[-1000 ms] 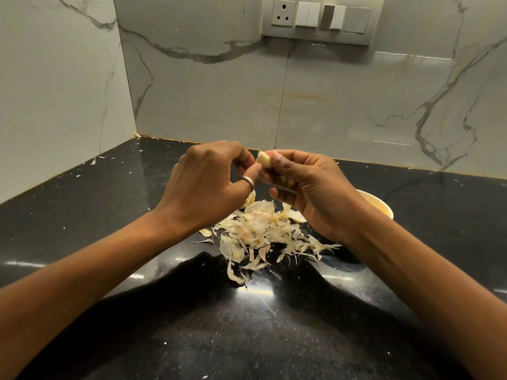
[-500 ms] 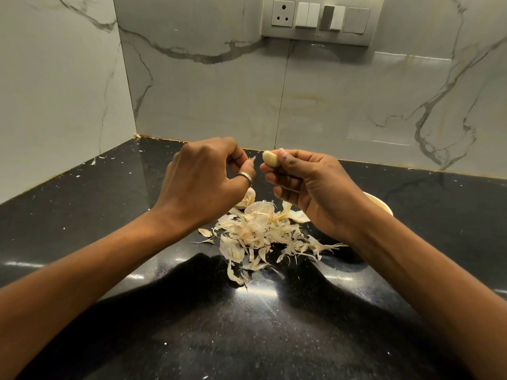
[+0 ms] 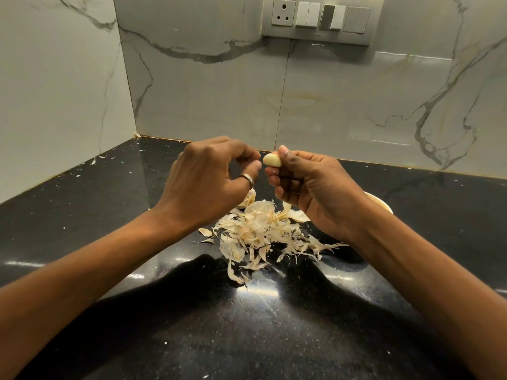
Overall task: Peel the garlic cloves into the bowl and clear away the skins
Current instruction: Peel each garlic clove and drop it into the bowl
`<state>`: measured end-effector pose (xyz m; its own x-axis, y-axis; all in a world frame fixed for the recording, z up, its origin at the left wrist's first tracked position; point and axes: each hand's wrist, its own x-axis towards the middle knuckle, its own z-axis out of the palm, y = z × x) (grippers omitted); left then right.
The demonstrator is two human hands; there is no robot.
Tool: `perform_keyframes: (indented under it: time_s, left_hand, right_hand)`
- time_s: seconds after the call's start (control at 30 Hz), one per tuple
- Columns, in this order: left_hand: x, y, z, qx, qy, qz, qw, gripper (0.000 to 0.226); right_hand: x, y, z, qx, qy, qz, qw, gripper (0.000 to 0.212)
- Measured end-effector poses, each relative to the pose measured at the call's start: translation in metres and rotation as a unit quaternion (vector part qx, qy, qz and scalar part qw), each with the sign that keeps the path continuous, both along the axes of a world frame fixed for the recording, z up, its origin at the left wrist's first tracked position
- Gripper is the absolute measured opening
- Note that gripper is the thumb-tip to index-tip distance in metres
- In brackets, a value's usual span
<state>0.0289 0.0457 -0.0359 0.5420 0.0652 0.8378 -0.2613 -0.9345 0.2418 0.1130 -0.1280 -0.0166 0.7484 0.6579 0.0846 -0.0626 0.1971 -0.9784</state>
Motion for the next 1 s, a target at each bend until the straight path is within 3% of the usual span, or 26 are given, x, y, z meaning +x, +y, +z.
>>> perform_keyframes:
  time_s: [0.5,0.77,1.0]
  left_hand:
    - [-0.0019,-0.0005,0.0041,-0.020,0.012,-0.042,0.999,0.018]
    - [-0.0040,-0.0032,0.0044,-0.017,0.016,-0.053,0.998,0.016]
    - [-0.0042,-0.0032,0.0056,-0.019,0.025,-0.043,0.999,0.013]
  right_hand:
    - [0.0000,-0.0016,0.0003,-0.019,-0.088,0.021,0.996,0.023]
    - [-0.0019,0.0003,0.0013,0.016,-0.041,0.020,0.999,0.024]
    - [-0.0021,-0.0002,0.0013,0.002,-0.057,0.020,0.998,0.023]
